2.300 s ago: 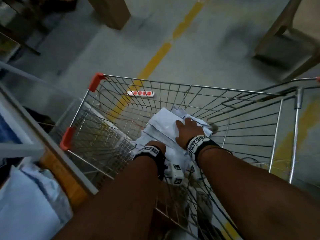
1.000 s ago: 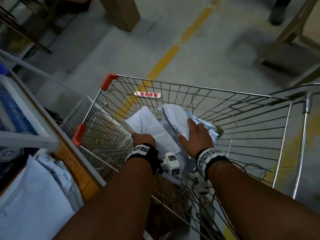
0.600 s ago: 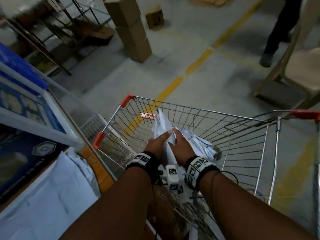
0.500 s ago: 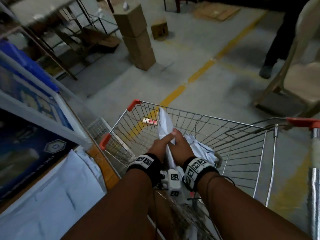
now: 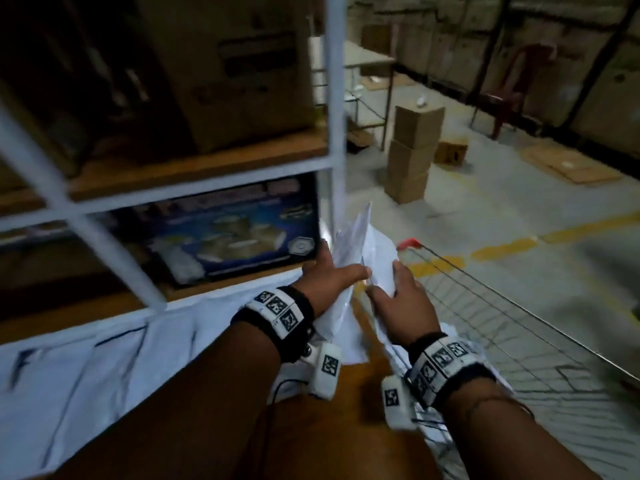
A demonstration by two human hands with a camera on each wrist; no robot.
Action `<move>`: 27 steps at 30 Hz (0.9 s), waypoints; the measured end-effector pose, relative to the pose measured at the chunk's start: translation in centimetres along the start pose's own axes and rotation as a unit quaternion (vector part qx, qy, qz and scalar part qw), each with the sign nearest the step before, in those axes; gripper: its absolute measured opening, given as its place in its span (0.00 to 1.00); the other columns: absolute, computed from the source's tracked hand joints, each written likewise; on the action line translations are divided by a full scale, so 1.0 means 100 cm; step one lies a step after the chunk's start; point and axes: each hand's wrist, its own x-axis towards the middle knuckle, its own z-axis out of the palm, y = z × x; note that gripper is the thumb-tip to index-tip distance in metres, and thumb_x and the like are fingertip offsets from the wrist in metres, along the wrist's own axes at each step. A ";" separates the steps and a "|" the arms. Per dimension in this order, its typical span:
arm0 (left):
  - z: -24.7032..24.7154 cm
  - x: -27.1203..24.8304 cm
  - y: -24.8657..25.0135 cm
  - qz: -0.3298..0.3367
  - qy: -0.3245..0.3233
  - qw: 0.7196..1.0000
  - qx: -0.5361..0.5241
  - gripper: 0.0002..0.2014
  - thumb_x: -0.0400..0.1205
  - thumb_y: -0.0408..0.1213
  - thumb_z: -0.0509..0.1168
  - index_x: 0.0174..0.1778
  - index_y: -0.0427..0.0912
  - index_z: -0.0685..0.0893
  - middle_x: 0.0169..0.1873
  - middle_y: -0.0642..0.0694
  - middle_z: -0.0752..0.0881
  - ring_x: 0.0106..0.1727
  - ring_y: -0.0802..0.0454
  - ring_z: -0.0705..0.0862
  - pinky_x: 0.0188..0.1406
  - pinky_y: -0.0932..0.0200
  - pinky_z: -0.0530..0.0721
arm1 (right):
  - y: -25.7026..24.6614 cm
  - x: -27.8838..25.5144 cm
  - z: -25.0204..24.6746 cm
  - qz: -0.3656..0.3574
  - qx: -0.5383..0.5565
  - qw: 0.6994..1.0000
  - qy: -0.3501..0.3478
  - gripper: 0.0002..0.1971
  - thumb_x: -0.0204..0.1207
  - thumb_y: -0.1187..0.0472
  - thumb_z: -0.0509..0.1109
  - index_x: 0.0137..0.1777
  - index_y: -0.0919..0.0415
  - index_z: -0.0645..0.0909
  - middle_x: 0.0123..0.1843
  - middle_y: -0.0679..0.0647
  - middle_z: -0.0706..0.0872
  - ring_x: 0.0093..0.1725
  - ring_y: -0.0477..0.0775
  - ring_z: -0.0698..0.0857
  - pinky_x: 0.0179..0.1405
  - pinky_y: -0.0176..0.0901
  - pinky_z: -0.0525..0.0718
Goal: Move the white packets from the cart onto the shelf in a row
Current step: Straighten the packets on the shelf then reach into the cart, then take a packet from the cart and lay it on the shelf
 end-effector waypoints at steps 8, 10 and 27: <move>-0.180 -0.126 -0.148 -0.058 0.153 0.986 0.028 0.44 0.60 0.68 0.73 0.73 0.54 0.77 0.64 0.48 0.85 0.58 0.46 0.86 0.57 0.44 0.89 | -0.148 -0.081 0.150 -0.089 -0.097 0.986 -0.101 0.34 0.84 0.43 0.64 0.89 0.45 0.64 0.85 0.72 0.65 0.74 0.77 0.73 0.68 0.59 0.76; -0.218 -0.159 -0.187 -0.066 0.216 0.973 0.033 0.41 0.63 0.66 0.71 0.72 0.52 0.77 0.64 0.47 0.85 0.59 0.45 0.86 0.58 0.46 0.88 | -0.184 -0.105 0.188 -0.090 -0.107 0.983 -0.121 0.38 0.82 0.44 0.71 0.90 0.46 0.62 0.81 0.71 0.69 0.73 0.75 0.76 0.64 0.57 0.76; -0.443 -0.279 -0.441 -0.296 0.326 0.867 0.234 0.52 0.67 0.74 0.65 0.81 0.45 0.66 0.71 0.34 0.74 0.69 0.31 0.78 0.65 0.43 0.81 | -0.350 -0.239 0.415 -0.204 -0.275 0.907 -0.243 0.46 0.72 0.24 0.58 0.83 0.52 0.60 0.75 0.66 0.74 0.67 0.71 0.84 0.60 0.60 0.85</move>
